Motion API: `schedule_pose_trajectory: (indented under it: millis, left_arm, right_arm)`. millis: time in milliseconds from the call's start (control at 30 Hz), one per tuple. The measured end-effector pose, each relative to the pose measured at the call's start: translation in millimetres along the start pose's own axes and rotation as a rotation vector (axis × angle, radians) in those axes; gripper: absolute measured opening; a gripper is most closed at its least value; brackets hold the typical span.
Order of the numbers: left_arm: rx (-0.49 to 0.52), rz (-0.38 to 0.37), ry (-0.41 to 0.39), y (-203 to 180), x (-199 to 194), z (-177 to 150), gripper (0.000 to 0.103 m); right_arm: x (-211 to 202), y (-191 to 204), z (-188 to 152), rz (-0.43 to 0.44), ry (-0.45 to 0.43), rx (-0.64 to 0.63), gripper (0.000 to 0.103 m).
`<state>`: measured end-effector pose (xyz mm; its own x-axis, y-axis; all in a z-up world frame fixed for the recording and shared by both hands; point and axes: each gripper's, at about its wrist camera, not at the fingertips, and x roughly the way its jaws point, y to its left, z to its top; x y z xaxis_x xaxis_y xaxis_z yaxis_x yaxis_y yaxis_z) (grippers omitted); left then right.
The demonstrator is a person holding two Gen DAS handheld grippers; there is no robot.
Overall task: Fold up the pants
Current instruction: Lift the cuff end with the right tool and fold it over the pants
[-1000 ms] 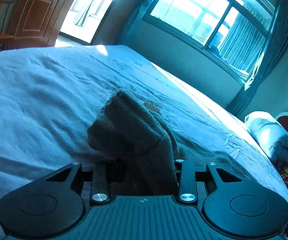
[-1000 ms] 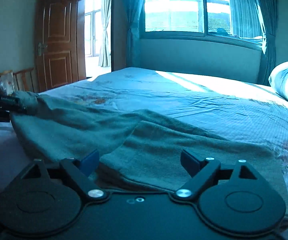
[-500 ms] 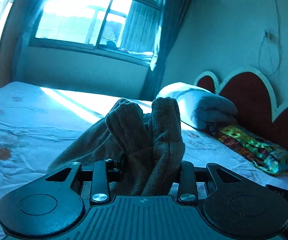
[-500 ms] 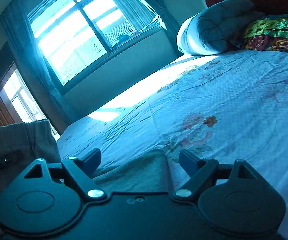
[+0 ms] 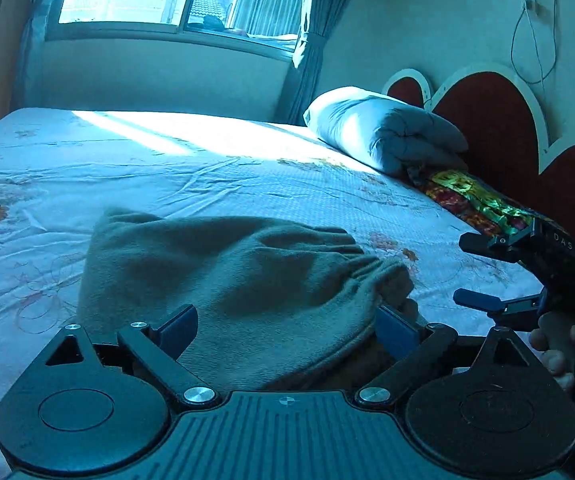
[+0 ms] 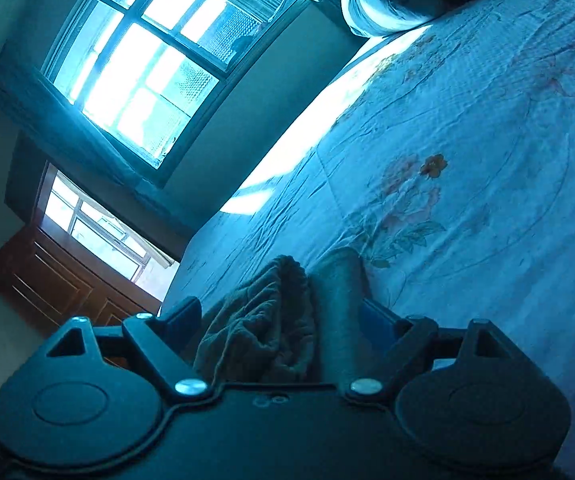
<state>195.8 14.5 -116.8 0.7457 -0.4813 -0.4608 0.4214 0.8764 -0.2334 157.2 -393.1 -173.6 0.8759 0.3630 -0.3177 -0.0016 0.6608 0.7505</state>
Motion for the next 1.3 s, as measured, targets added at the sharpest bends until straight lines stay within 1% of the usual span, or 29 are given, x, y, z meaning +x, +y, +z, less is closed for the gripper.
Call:
schedule_pose_trajectory:
  millis: [100,267,300,400,433,467,500,533,567,600,633,700,767,833,900,933,967,1000,1067,1100,1133,1167,1200,1233,1300]
  left_arm:
    - [-0.037,0.029,-0.002,22,-20,-10,0.095]
    - [-0.023,0.089,0.058,58,-43,-39,0.095]
    - [-0.019,0.097,0.068,62,-46,-42,0.095]
    - [0.017,0.138,0.121,63,-35,-47,0.095]
    - [0.029,0.151,0.128,63,-33,-48,0.095]
    - [0.020,0.152,0.129,60,-25,-47,0.095]
    - [-0.003,0.147,0.125,62,-22,-47,0.095]
    - [-0.037,0.141,0.111,65,-21,-47,0.095]
    - [-0.074,0.132,0.095,69,-19,-46,0.095]
    - [-0.102,0.146,0.087,71,-16,-46,0.095]
    - [-0.116,0.157,0.085,73,-14,-45,0.095]
    - [-0.143,0.141,0.050,74,-14,-46,0.095]
    - [-0.144,0.129,0.016,72,-14,-45,0.095]
    - [-0.143,0.106,0.010,71,-12,-44,0.095]
    - [-0.122,0.091,0.013,68,-10,-44,0.095]
    - [-0.102,0.102,0.025,65,-7,-44,0.095]
    - [-0.091,0.119,0.034,65,-5,-46,0.095]
    - [-0.089,0.177,0.044,65,-2,-47,0.095]
    - [-0.135,0.301,0.043,75,1,-50,0.095]
    - [-0.172,0.309,0.033,82,0,-52,0.095]
    - [-0.198,0.298,0.029,86,-1,-53,0.095]
    - [-0.182,0.302,0.032,84,-1,-54,0.095]
    - [-0.147,0.318,0.039,79,1,-55,0.095]
    - [-0.124,0.336,0.045,75,3,-56,0.095]
    - [-0.128,0.341,0.043,76,4,-56,0.095]
  right_arm:
    - [10,2,-8,0.016,0.066,0.062,0.081]
    - [25,-5,-15,0.023,0.143,0.158,0.081]
    - [29,-5,-17,0.019,0.148,0.166,0.081]
    - [46,4,-19,0.001,0.152,0.143,0.082]
    - [54,8,-20,-0.007,0.165,0.131,0.081]
    - [60,14,-20,-0.023,0.171,0.105,0.081]
    - [66,22,-21,-0.065,0.169,0.058,0.071]
    - [71,31,-21,-0.084,0.170,-0.002,0.025]
    - [73,37,-21,-0.081,0.176,-0.030,0.023]
    - [74,46,-19,-0.077,0.177,-0.056,0.021]
    - [72,60,-16,-0.054,0.171,-0.096,0.020]
    - [65,88,-6,0.027,0.133,-0.135,0.020]
    - [56,116,5,0.106,0.094,-0.159,0.019]
    - [45,140,13,0.172,0.054,-0.197,0.019]
    - [35,151,20,0.211,0.018,-0.216,0.019]
    - [29,150,22,0.219,-0.002,-0.213,0.019]
    - [26,144,25,0.208,-0.021,-0.211,0.019]
    - [23,133,25,0.174,-0.028,-0.208,0.019]
    - [27,85,21,0.060,-0.018,-0.121,0.020]
    - [34,58,16,-0.020,0.011,-0.074,0.019]
    - [44,29,9,-0.110,0.064,-0.018,0.020]
    - [51,4,-1,-0.173,0.124,0.025,0.020]
    - [51,-15,-9,-0.159,0.130,0.067,0.021]
    - [45,-25,-15,-0.110,0.107,0.098,0.022]
    - [43,-26,-15,-0.085,0.103,0.100,0.025]
